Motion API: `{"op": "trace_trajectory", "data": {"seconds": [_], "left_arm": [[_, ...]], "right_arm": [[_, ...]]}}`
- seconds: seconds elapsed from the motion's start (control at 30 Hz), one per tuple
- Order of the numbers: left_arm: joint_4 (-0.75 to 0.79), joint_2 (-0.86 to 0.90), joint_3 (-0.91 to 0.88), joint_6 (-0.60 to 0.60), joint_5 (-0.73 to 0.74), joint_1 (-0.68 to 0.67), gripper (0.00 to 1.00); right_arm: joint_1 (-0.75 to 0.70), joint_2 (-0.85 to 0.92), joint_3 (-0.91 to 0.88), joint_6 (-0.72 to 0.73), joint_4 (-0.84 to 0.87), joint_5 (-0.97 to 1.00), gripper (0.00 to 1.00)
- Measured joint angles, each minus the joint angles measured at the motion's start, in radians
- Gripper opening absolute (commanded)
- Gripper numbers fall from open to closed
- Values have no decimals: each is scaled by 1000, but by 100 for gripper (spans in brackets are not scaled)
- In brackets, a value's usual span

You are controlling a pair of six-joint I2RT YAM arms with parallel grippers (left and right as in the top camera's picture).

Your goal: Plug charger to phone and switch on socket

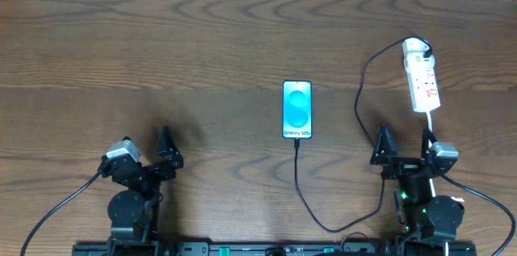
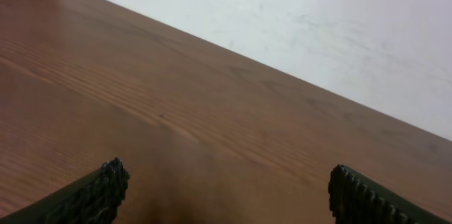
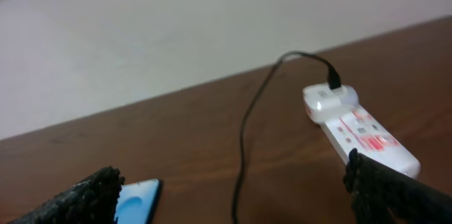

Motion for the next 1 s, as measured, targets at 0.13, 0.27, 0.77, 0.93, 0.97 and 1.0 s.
{"op": "trace_trajectory", "data": {"seconds": [0.13, 0.27, 0.77, 0.93, 0.97, 1.0], "left_arm": [[0, 0, 0, 0, 0, 0, 93], [0, 0, 0, 0, 0, 0, 93], [0, 0, 0, 0, 0, 0, 93], [0, 0, 0, 0, 0, 0, 93], [0, 0, 0, 0, 0, 0, 93], [0, 0, 0, 0, 0, 0, 93]], "right_arm": [[0, 0, 0, 0, -29, 20, 99], [0, 0, 0, 0, -31, 36, 99], [0, 0, 0, -34, -32, 46, 99], [0, 0, 0, -60, -32, 46, 99], [0, 0, 0, -63, -32, 46, 99], [0, 0, 0, -67, -32, 46, 99]]}}
